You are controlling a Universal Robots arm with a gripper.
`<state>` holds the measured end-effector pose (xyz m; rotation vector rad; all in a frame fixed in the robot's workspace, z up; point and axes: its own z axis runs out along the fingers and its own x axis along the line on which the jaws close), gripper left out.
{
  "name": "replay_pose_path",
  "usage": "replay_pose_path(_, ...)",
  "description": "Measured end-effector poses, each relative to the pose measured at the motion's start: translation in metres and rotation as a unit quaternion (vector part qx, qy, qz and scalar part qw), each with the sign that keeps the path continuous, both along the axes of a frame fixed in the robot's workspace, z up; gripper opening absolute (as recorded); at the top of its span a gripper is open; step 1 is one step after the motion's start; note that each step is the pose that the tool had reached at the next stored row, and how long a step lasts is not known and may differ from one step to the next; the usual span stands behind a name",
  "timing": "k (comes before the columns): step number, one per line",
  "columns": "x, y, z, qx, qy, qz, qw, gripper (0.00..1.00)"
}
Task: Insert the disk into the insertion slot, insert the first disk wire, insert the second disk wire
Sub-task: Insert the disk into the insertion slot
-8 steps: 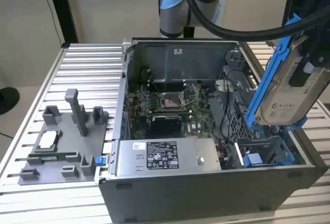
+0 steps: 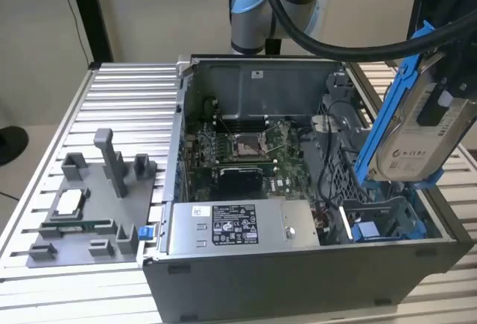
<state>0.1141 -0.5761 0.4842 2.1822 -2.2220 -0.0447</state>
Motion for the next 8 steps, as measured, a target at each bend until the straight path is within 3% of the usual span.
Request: replay_pose_path(8,0.0001,0.0,-0.0056,0.0,0.0002,0.0,1.0,0.0)
